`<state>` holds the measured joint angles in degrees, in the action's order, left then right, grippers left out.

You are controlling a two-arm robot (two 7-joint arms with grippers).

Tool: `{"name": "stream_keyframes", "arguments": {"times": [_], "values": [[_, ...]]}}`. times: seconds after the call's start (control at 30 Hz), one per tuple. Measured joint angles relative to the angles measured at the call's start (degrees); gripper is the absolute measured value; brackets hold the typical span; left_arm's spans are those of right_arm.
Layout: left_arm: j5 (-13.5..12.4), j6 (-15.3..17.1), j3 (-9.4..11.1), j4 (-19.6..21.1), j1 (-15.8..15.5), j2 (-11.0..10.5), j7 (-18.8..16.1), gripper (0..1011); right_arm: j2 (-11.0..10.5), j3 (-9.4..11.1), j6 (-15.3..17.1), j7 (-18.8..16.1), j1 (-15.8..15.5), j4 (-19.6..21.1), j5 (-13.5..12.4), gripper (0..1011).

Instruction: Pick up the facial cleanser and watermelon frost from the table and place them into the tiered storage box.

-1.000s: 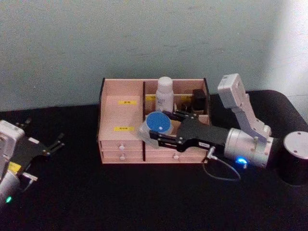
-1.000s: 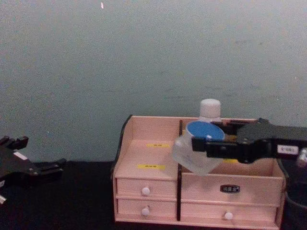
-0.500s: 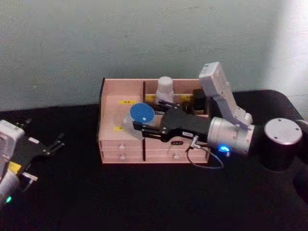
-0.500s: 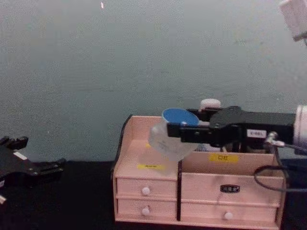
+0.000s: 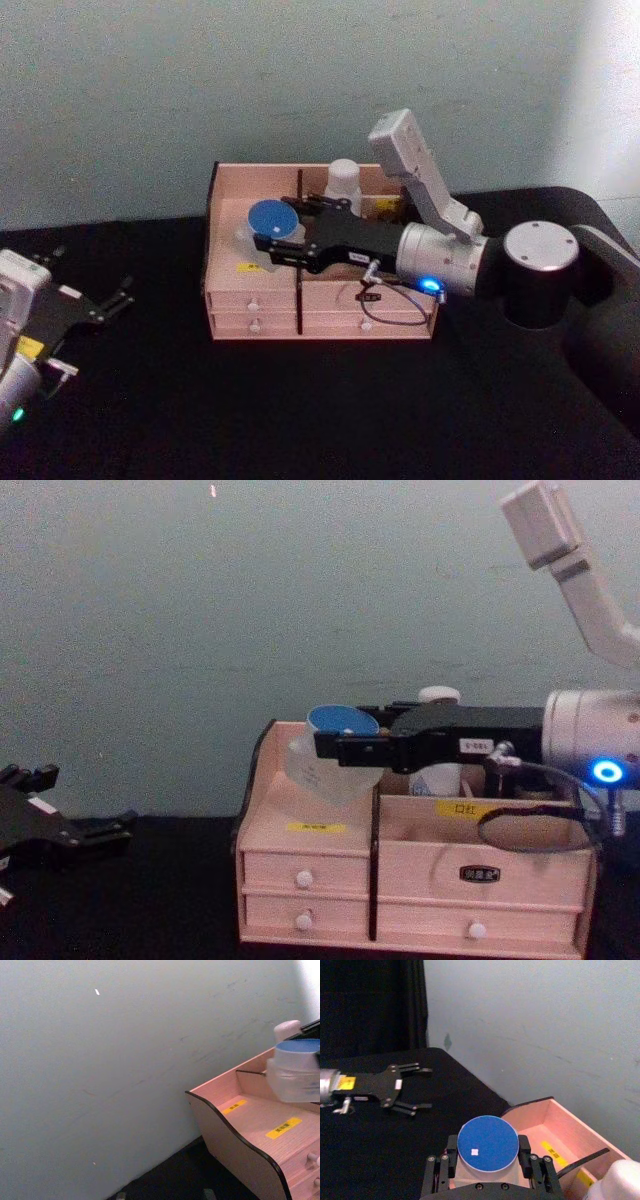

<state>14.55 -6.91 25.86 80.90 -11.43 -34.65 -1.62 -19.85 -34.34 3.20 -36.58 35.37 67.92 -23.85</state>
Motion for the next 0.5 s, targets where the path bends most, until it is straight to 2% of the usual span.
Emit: {"name": "stream_keyframes", "arguments": {"times": [0.3, 0.5], "values": [[0.0, 0.0, 0.0, 0.0, 0.0, 0.0, 0.0, 1001, 3.5, 0.4, 0.4, 1.1, 2.9, -6.1, 0.4, 715], [0.0, 0.0, 0.0, 0.0, 0.0, 0.0, 0.0, 1001, 4.9, 0.6, 0.3, 1.5, 4.2, -8.9, 1.0, 716]]}}
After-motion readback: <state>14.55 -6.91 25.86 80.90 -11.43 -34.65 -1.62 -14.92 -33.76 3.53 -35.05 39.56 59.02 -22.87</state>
